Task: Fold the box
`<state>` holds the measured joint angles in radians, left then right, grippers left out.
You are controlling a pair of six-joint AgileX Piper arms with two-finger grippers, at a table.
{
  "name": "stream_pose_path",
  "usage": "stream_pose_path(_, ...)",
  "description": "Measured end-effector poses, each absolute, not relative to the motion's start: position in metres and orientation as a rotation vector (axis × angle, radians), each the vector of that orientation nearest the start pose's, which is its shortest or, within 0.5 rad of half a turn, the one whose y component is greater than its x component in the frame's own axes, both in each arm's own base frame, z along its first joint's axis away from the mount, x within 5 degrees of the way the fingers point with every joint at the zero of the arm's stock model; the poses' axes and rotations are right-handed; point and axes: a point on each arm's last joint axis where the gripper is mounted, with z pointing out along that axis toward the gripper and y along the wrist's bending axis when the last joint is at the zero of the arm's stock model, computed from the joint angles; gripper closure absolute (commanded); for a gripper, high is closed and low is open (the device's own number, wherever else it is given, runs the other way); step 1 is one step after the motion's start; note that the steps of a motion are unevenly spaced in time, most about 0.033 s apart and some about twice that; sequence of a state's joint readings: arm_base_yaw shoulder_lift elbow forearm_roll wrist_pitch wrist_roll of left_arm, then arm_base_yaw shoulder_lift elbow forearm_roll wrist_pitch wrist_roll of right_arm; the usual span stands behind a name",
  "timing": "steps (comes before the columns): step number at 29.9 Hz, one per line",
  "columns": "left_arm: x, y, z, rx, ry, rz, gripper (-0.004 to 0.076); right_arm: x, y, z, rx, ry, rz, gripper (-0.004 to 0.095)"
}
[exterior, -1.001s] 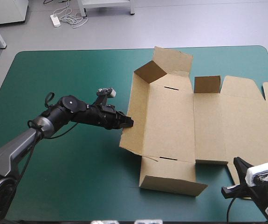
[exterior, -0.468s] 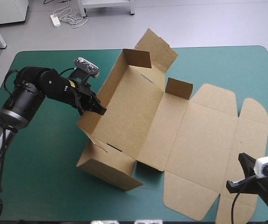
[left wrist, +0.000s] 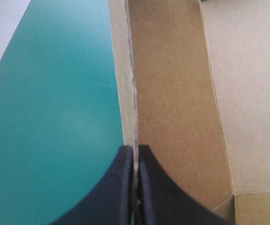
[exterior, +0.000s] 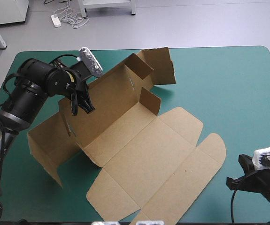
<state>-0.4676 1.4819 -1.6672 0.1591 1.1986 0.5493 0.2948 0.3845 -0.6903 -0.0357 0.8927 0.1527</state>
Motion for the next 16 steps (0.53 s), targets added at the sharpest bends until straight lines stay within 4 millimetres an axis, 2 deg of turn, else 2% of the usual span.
stream_pose_path(3, 0.275, -0.146, 0.421, 1.331, 2.1, 0.309, 0.0733, 0.053, 0.014, 0.339, -0.152, 2.077, 0.246, 0.0912)
stream_pose_path(7, 0.271, -0.184, 0.41, 1.471, 1.974, 0.454, 0.0733, 0.05, 0.014, 0.343, -0.138, 2.083, 0.255, 0.0909)
stream_pose_path(12, 0.261, -0.229, 0.401, 1.536, 1.822, 0.593, 0.0733, 0.048, 0.013, 0.345, -0.108, 2.123, 0.266, 0.0907)
stream_pose_path(16, 0.247, -0.244, 0.397, 1.576, 1.704, 0.598, 0.0733, 0.047, 0.013, 0.345, -0.097, 2.144, 0.268, 0.0907)
